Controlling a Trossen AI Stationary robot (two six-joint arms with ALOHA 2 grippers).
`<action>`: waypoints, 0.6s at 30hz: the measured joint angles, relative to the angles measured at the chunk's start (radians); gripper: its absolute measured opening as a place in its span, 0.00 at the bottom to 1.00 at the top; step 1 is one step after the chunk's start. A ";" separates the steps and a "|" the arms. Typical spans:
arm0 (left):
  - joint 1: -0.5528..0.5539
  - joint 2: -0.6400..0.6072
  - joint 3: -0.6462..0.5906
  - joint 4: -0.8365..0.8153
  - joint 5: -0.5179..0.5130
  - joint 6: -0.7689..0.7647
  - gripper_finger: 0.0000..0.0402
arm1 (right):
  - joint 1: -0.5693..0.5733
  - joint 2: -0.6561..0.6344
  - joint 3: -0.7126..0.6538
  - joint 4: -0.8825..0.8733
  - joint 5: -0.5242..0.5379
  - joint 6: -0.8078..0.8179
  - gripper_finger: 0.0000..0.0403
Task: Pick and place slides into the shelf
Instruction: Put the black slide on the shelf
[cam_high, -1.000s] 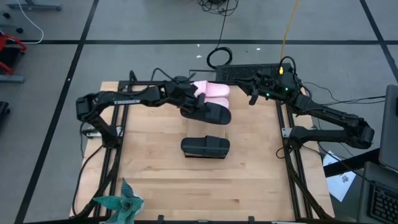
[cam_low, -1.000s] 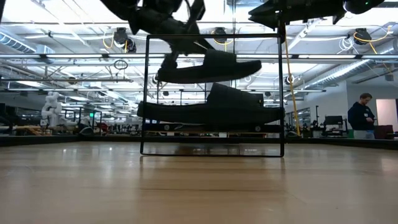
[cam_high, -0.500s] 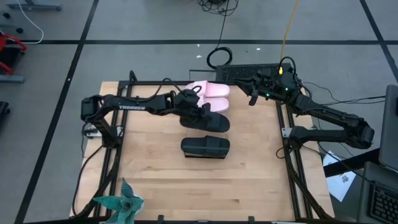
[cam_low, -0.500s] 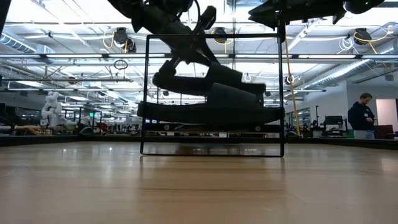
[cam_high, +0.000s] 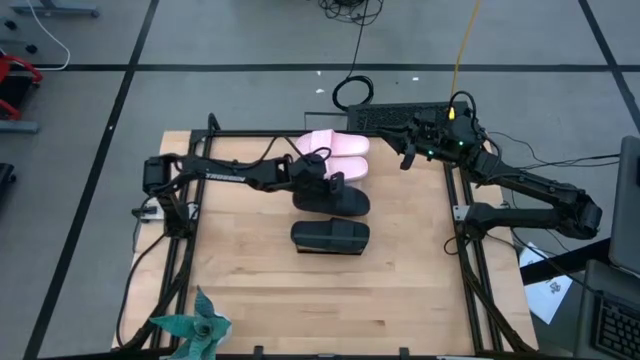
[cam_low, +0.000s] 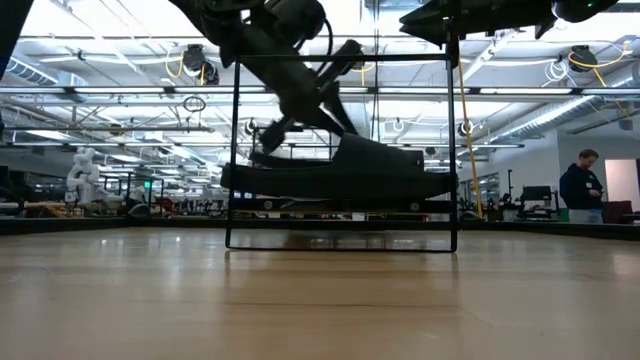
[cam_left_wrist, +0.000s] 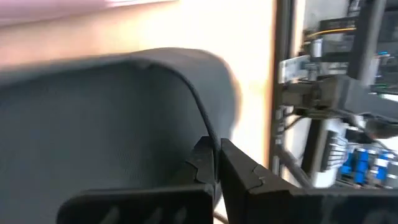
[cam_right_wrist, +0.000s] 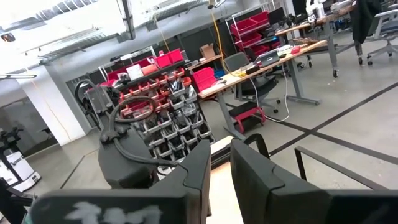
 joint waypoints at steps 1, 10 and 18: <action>0.000 0.012 0.001 0.025 0.002 -0.005 0.00 | 0.000 0.000 0.000 0.000 0.000 0.000 0.13; 0.000 0.030 0.002 -0.001 0.013 -0.005 0.00 | 0.000 -0.001 0.000 0.000 -0.001 0.000 0.13; 0.001 0.030 0.002 -0.038 0.012 0.003 0.00 | 0.000 -0.001 0.000 0.000 -0.001 0.000 0.13</action>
